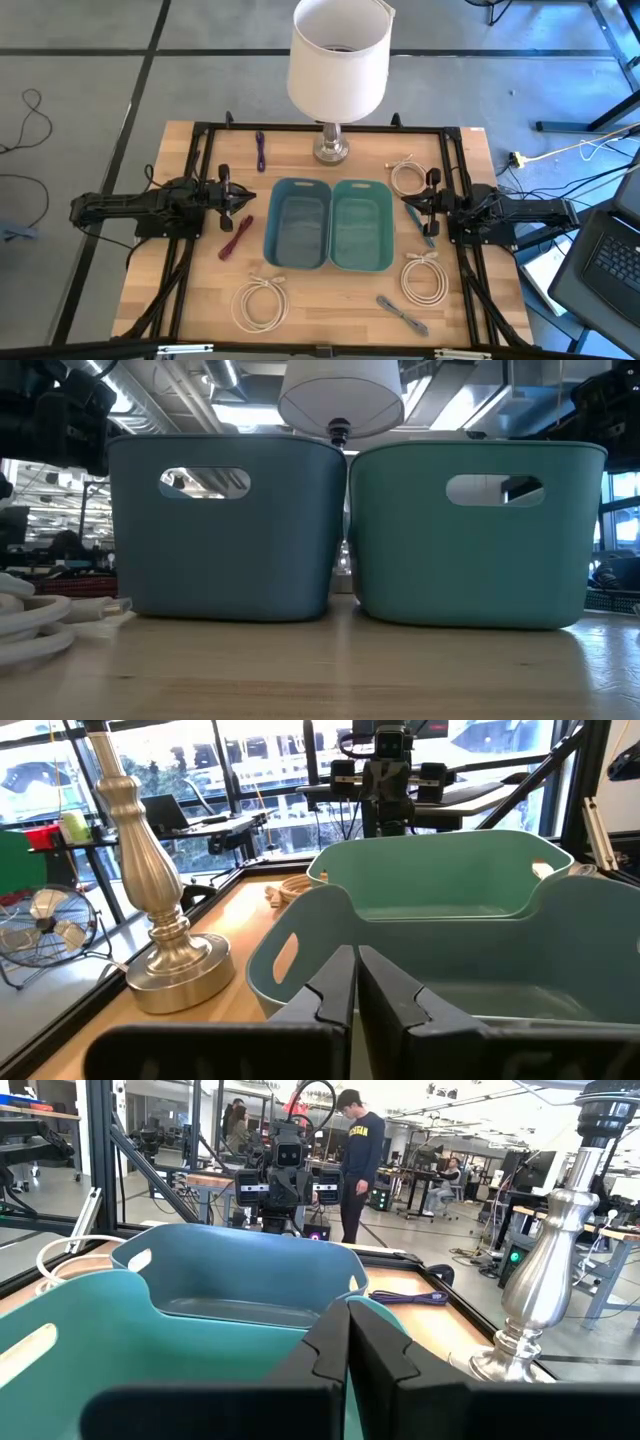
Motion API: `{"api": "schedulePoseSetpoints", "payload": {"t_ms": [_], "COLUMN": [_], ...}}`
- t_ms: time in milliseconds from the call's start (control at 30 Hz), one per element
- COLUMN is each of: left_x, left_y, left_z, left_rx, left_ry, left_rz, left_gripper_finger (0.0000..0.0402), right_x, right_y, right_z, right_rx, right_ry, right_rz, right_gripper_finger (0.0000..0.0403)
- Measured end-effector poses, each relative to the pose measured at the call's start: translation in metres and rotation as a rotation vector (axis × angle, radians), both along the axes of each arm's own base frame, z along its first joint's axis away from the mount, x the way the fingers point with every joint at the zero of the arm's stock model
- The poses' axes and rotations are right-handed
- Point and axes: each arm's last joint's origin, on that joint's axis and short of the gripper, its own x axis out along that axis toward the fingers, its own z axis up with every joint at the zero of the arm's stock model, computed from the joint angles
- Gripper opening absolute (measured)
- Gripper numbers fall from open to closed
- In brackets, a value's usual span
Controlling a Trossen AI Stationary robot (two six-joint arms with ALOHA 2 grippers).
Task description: Pick and place items into bin
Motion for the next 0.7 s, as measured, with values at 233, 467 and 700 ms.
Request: {"api": "schedulePoseSetpoints", "payload": {"t_ms": [233,467,700], "left_x": [0.0000,0.0000,0.0000], "left_y": [0.0000,0.0000,0.0000], "left_z": [0.0000,0.0001,0.0001], "left_rx": [0.000,0.000,0.000], "left_ry": [0.000,0.000,0.000], "left_rz": [0.000,0.000,0.000], "left_gripper_finger": [0.0006,0.0010,0.0006], "right_x": [0.0000,0.0000,0.0002], "right_y": [0.0000,0.0000,0.0045], "right_z": [0.0001,0.0000,-0.0020], "right_rx": [-0.002,0.038,0.289], "right_ry": [0.000,-0.003,0.021], "right_rz": [0.000,0.003,0.166], "right_gripper_finger": [0.0010,0.0010,0.0010]}}
